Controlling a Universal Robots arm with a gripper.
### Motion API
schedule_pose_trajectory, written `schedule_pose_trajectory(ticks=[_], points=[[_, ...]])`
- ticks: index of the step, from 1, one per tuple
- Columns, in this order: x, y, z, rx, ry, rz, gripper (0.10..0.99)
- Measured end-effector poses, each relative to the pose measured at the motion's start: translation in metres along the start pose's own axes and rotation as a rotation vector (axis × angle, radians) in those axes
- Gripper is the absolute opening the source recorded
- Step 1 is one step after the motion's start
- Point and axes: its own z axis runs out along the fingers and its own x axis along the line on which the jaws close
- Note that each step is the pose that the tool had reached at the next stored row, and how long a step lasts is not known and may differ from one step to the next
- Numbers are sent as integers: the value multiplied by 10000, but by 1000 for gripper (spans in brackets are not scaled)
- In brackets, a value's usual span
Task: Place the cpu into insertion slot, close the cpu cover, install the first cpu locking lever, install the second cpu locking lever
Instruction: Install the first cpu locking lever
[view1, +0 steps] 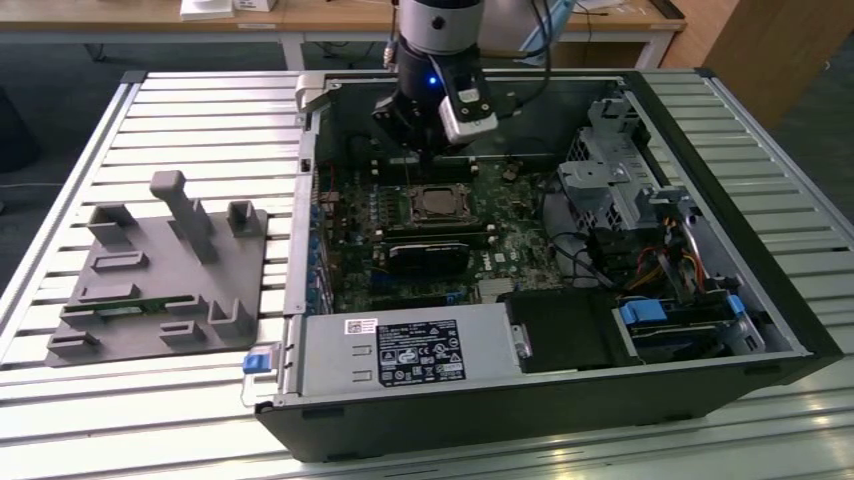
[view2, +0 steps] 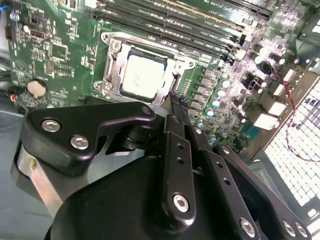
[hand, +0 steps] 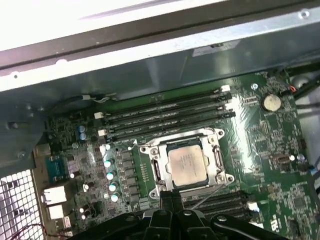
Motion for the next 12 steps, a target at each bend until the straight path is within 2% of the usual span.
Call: schedule_pose_trajectory(ticks=[3,4,10,12], points=[[13,-3,11,-291,58,-88,106],[14,-4,15,-337,69,-152,106],[13,-5,37,-328,139,-1160,106],[24,-8,54,-338,121,-1266,106]])
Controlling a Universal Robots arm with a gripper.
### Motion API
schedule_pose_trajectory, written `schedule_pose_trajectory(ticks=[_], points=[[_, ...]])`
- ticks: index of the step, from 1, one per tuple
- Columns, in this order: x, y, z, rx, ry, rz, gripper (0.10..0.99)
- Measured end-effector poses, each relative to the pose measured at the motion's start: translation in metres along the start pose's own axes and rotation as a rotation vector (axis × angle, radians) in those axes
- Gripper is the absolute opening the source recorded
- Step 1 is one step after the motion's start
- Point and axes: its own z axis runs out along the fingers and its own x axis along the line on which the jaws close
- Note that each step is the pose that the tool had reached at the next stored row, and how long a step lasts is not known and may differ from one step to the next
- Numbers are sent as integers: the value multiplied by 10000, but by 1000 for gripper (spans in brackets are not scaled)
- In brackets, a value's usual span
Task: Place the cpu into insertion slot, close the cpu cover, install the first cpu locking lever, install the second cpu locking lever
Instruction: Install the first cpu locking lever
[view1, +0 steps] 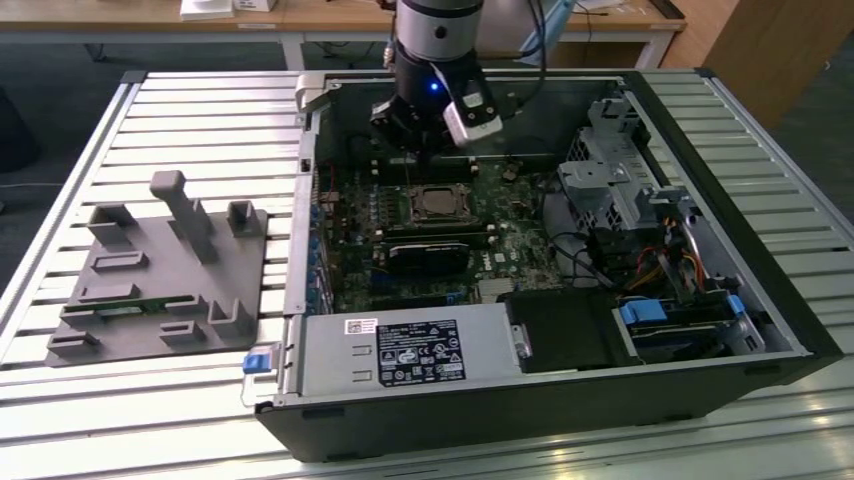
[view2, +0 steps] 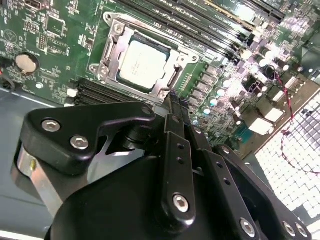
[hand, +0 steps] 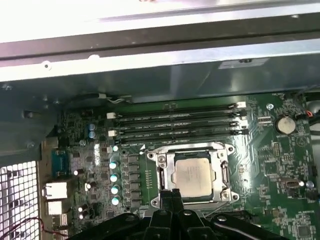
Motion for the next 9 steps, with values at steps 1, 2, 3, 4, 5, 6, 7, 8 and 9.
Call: schedule_pose_trajectory(ticks=[1,2,3,4,5,6,7,8,9], points=[[17,-3,8,-8,-26,-12,106],[48,-7,14,-11,-57,-16,106],[86,-11,19,-13,-86,-21,106],[125,-15,24,-18,-115,-23,106],[160,-19,27,-21,-140,-24,106],[188,-22,29,-23,-161,-27,106],[211,-23,32,-25,-178,-32,106],[235,-23,36,-28,-196,-34,106],[253,-23,39,-31,-209,-34,106]])
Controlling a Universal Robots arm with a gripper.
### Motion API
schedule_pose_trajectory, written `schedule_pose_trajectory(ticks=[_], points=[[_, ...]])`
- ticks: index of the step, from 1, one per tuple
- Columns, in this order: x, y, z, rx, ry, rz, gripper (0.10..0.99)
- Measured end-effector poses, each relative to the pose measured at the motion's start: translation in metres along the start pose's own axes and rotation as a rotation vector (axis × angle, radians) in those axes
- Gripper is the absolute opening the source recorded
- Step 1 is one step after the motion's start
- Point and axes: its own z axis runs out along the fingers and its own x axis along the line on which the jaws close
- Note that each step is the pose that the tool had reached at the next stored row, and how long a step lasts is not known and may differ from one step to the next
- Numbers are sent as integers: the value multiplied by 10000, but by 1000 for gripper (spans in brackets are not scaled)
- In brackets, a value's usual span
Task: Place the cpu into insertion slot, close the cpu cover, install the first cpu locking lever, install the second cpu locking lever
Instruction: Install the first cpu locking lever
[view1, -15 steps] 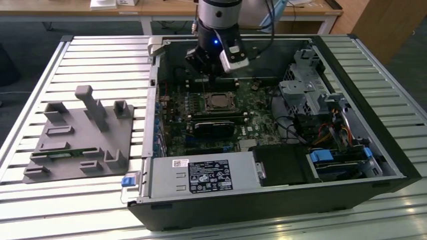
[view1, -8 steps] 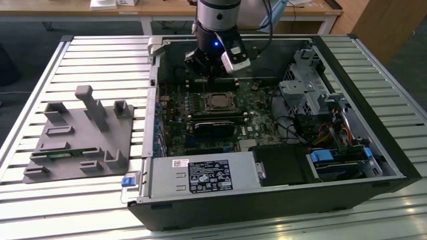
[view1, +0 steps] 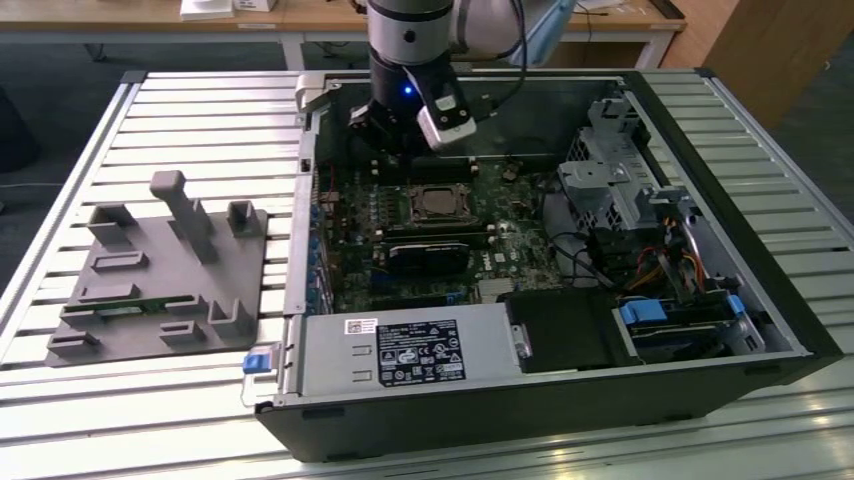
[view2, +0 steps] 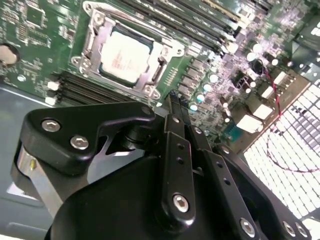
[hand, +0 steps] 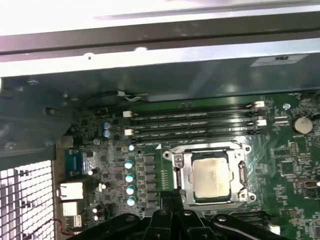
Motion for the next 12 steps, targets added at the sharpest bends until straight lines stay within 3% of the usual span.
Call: schedule_pose_trajectory(ticks=[4,12], points=[[32,15,15,-9,-15,-3,106],[89,133,48,-14,-47,-59,106]])
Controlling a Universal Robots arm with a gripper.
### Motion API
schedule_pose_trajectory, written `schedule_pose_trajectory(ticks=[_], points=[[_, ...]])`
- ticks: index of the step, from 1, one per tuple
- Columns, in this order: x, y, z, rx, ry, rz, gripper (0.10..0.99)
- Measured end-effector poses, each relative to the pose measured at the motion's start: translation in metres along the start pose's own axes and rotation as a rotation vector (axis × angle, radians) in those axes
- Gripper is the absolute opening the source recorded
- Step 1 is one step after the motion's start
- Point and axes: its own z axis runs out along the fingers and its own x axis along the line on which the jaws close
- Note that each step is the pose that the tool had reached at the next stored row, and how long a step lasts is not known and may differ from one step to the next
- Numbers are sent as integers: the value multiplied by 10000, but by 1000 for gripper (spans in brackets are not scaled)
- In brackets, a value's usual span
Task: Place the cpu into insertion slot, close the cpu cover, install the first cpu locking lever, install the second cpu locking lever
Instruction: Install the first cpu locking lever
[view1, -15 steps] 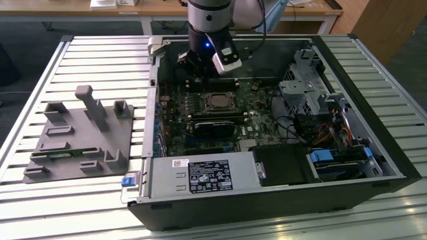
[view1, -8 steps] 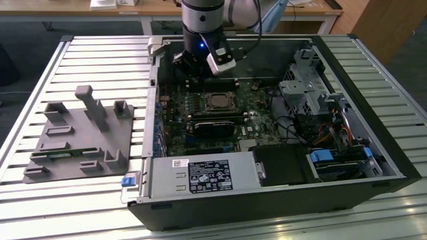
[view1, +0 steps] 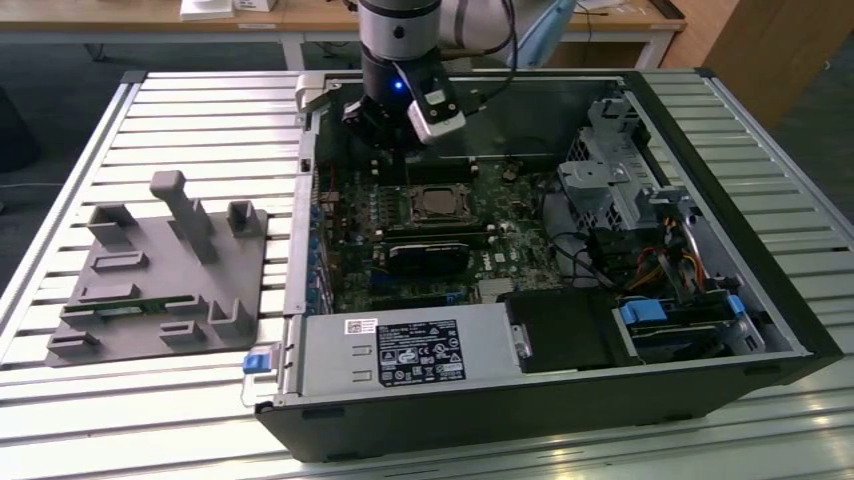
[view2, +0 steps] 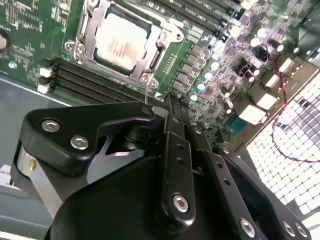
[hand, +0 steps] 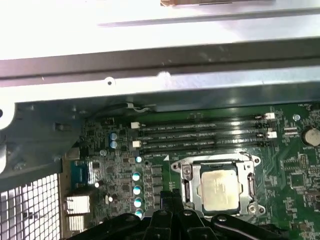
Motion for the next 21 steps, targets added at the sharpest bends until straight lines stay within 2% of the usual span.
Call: schedule_pose_trajectory(ticks=[16,21], points=[[36,168,33,-1,-3,-77,106],[7,202,39,0,0,-109,106]])
